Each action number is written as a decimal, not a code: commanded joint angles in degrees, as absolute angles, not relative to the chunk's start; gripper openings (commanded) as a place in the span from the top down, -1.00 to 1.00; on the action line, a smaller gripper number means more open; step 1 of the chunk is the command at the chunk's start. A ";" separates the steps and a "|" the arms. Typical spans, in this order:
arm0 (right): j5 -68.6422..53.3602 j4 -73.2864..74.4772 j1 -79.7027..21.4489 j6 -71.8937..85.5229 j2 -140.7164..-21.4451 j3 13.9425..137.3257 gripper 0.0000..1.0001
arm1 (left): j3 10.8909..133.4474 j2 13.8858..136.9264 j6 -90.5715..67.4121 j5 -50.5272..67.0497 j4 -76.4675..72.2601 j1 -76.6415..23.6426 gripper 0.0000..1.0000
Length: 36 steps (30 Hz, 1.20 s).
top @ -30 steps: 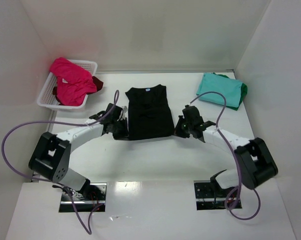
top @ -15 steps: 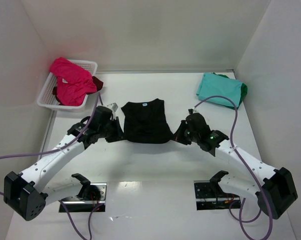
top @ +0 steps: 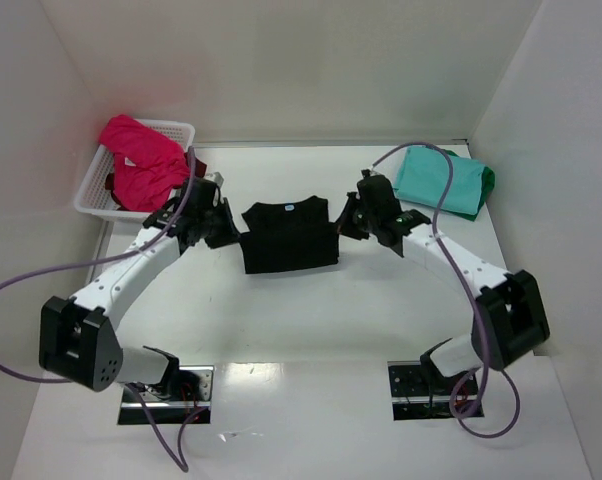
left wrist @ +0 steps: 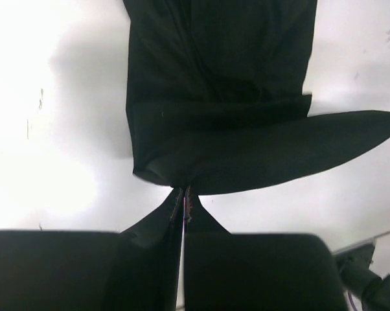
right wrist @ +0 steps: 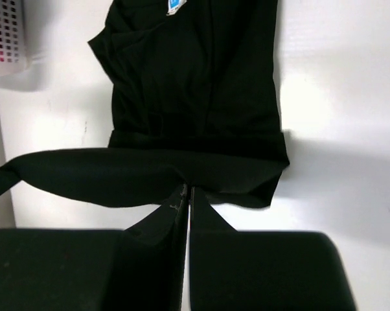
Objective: Fold and stack the t-shirts
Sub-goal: Fold the long partially folded tshirt into a neat square
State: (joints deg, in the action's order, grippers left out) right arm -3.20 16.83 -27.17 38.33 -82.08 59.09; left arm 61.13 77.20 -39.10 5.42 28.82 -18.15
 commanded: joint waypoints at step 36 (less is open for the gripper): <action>-8.26 11.87 -19.42 29.97 -114.61 94.92 1.00 | 100.80 114.72 -27.60 10.54 24.35 -7.12 0.99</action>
State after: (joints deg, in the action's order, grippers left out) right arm -7.82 13.23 -20.01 31.57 -115.01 91.19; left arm 97.72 115.66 -29.74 9.48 24.82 -7.53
